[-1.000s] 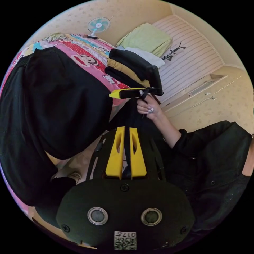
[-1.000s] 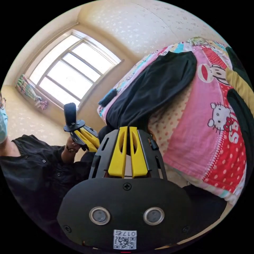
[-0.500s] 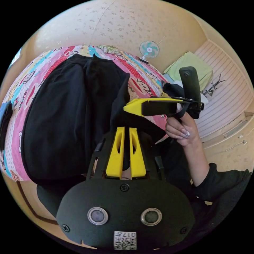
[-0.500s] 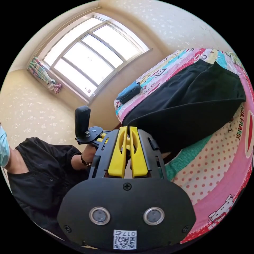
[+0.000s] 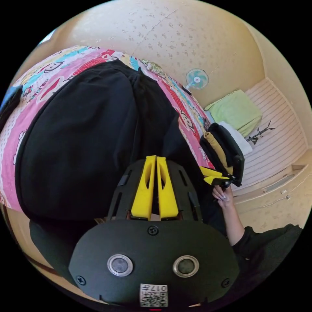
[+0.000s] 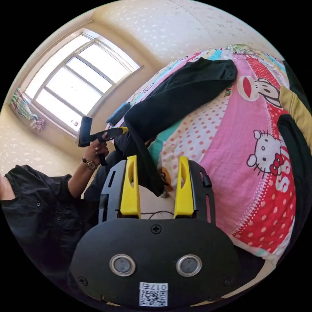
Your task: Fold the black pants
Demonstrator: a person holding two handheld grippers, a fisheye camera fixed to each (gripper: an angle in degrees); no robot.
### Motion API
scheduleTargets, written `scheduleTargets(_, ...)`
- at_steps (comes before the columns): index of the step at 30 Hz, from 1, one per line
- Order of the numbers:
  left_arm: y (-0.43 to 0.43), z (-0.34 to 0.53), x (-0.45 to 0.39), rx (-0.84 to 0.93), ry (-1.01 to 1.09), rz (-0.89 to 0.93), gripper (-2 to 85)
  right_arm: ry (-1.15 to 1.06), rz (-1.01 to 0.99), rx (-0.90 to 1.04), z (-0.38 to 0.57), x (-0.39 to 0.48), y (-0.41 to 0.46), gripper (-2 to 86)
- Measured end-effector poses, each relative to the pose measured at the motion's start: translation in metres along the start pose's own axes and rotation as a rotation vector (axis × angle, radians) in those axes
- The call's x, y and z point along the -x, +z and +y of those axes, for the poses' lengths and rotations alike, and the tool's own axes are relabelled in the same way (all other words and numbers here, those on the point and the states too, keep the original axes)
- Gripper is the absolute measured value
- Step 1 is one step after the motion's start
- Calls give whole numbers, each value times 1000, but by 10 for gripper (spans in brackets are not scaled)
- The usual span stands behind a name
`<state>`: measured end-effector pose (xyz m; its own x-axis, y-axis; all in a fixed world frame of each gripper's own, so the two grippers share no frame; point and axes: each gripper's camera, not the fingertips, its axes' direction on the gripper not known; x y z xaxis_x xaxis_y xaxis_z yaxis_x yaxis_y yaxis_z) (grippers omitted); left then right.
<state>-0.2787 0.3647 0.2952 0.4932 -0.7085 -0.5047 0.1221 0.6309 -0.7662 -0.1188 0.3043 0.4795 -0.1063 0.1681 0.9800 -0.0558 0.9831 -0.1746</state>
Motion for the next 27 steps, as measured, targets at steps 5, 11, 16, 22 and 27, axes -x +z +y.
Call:
scheduleTargets(5, -24, 22, -20, -63, -20, 159, 93, -21, -111, 68, 6, 11, 9, 50)
scheduleTargets(11, -20, 30, -67, 71, 2, 171, 166, -180, -295, 60, 0, 62, 21, 32)
scheduleTargets(16, -13, 27, -74, 171, -1, 205, 70, -284, -402, 94, -16, 102, 52, 29)
scheduleTargets(22, -48, 36, -82, 210, 26, 252, 3, -335, -311, 170, -37, 109, 41, 29)
scheduleTargets(27, -80, 34, -97, 225, 86, 183, -5, -176, 89, 13, -109, 61, -8, 51)
